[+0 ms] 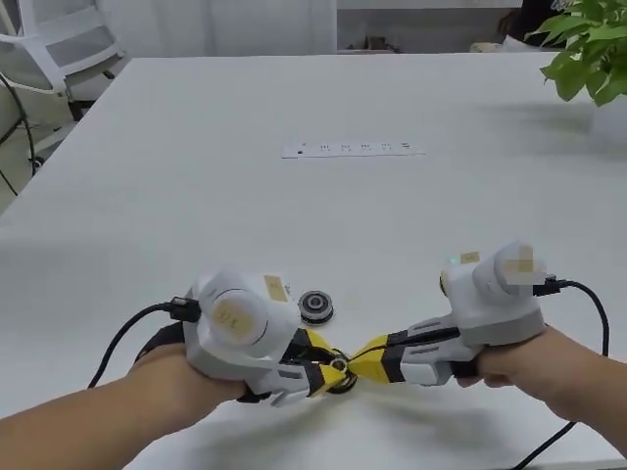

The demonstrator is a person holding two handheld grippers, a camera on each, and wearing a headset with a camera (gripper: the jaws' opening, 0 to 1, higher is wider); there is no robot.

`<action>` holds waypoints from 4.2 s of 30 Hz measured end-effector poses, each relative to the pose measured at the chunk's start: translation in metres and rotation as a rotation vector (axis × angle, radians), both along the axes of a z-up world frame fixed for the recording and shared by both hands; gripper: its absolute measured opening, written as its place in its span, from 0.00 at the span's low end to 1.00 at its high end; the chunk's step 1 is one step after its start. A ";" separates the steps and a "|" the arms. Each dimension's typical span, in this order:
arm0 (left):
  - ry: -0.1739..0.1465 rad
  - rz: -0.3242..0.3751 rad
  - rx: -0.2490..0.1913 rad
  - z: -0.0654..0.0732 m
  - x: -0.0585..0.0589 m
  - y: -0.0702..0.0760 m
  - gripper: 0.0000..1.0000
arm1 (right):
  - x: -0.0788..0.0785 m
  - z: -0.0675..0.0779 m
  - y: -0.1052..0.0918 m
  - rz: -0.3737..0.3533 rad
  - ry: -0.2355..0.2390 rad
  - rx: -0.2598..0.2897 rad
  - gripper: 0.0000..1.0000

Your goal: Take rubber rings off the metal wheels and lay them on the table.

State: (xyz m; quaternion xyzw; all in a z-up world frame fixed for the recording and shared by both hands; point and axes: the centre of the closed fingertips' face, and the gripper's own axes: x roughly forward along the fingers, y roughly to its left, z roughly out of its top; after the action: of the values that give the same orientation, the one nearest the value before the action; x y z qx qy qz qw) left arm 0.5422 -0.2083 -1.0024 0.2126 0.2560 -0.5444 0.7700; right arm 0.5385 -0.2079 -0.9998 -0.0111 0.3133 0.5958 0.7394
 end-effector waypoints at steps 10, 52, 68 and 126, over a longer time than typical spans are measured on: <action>0.001 -0.033 -0.008 0.006 -0.002 0.004 0.20 | 0.000 0.003 -0.001 -0.013 0.013 0.017 0.00; -0.013 0.057 -0.158 0.072 -0.022 0.071 0.63 | 0.002 0.041 0.026 0.030 -0.007 0.071 0.00; -0.012 0.125 -0.168 0.073 -0.025 0.096 0.72 | 0.005 0.043 0.060 0.089 -0.018 0.070 0.00; -0.013 0.173 -0.144 0.070 -0.020 0.115 0.75 | 0.028 0.036 0.054 0.015 -0.138 -0.016 0.41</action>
State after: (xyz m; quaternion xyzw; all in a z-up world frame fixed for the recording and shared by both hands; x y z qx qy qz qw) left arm 0.5226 -0.0934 -0.9323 0.1372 0.2286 -0.4915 0.8291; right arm 0.5669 -0.1534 -0.9638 -0.0605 0.2662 0.5964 0.7548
